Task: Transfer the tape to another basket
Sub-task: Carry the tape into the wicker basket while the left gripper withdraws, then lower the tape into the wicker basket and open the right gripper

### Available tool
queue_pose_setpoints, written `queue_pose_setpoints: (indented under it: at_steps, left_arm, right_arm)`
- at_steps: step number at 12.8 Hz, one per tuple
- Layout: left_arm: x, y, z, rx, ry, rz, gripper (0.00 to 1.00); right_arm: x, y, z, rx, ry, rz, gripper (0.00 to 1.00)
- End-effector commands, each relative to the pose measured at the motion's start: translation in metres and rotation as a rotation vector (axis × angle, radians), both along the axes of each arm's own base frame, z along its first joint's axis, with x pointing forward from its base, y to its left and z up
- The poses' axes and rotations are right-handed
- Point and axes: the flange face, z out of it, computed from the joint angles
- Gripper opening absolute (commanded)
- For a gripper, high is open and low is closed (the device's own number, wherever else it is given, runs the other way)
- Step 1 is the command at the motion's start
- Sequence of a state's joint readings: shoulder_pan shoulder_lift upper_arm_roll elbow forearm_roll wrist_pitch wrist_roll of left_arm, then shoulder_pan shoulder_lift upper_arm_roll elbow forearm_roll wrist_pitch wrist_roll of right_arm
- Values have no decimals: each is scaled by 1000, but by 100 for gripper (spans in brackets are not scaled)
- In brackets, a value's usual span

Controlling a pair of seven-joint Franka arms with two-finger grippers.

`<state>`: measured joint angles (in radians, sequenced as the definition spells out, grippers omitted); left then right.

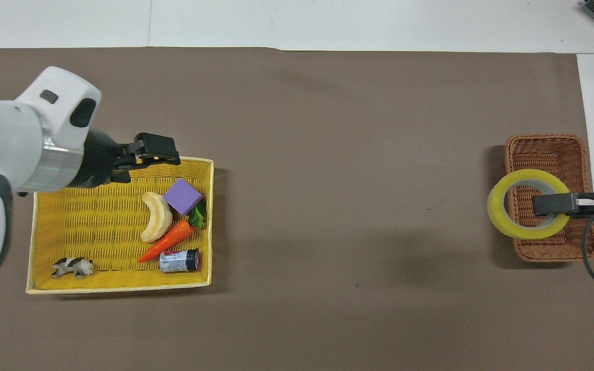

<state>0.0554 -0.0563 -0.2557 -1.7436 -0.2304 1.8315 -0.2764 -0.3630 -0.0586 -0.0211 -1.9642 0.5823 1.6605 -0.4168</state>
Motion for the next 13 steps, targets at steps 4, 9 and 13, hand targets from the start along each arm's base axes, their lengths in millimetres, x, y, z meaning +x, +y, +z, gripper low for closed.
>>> queue_pose_setpoints:
  at_steps: [4, 9, 13]
  left_arm:
    - [0, 66, 33, 248, 12, -236, 100]
    - [-11, 79, 50, 285, 91, -226, 100]
    - [-11, 79, 51, 284, 88, -221, 100]
  right_arm:
    - [43, -68, -38, -115, -40, -61, 0]
    - [37, -114, -97, -173, -38, 84, 0]
    - [34, -134, -134, -186, -17, 130, 0]
